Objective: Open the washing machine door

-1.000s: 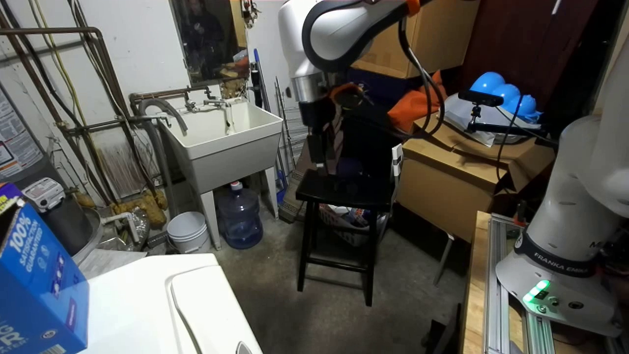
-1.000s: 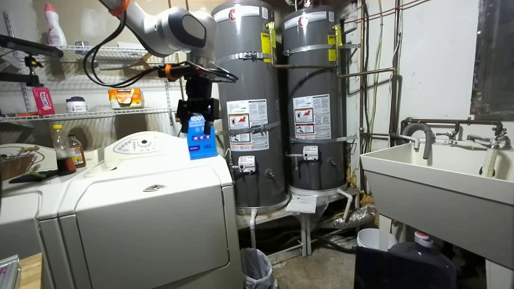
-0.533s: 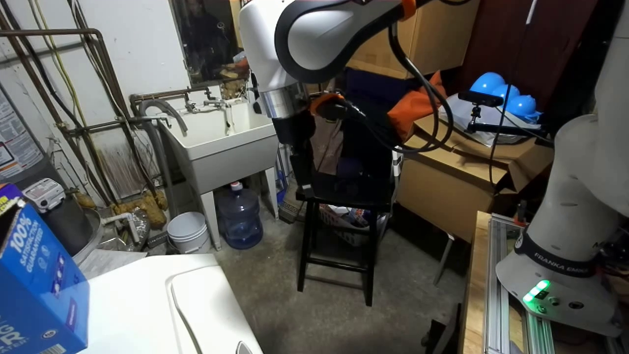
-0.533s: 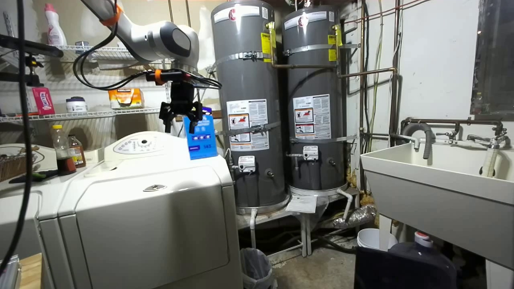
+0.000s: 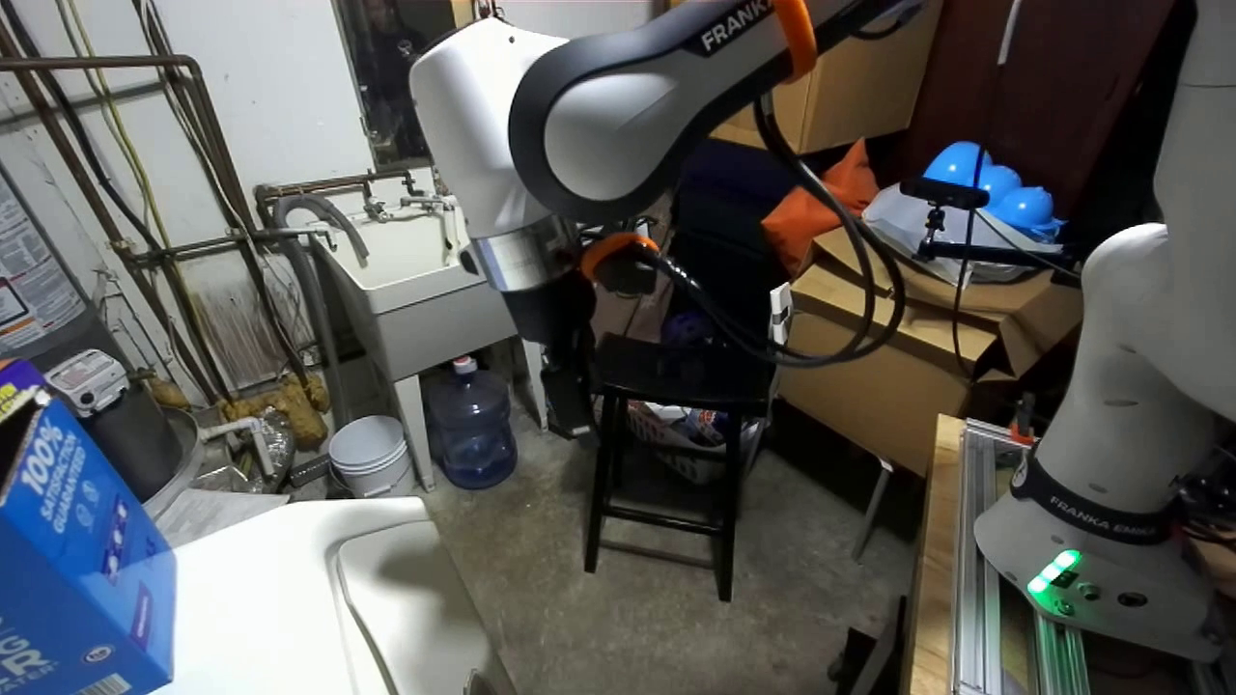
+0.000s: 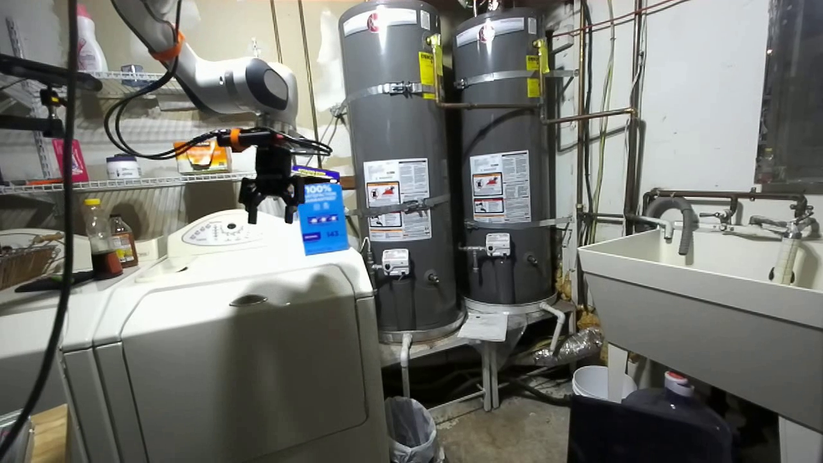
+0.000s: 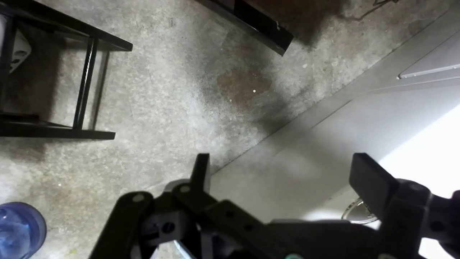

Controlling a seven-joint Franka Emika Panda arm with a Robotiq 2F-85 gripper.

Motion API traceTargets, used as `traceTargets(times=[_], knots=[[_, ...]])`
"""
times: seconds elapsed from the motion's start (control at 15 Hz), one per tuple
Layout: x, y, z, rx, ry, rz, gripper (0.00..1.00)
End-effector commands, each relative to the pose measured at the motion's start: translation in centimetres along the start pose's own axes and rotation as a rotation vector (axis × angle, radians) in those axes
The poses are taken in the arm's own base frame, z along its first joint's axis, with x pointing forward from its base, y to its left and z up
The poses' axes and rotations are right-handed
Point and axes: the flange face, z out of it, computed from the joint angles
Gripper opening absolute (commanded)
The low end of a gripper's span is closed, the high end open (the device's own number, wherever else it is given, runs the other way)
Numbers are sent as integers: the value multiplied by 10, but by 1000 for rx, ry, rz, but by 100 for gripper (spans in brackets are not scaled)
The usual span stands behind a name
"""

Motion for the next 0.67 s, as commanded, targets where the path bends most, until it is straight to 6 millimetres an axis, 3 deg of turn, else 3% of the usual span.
traceTargets(times=[0.0, 0.13, 0.4, 0.6], knots=[[5, -16, 3, -10, -5, -10, 100], [11, -25, 7, -16, -8, -17, 100], [12, -18, 4, -5, -2, 39, 100], [7, -50, 15, -2, 9, 205, 100]])
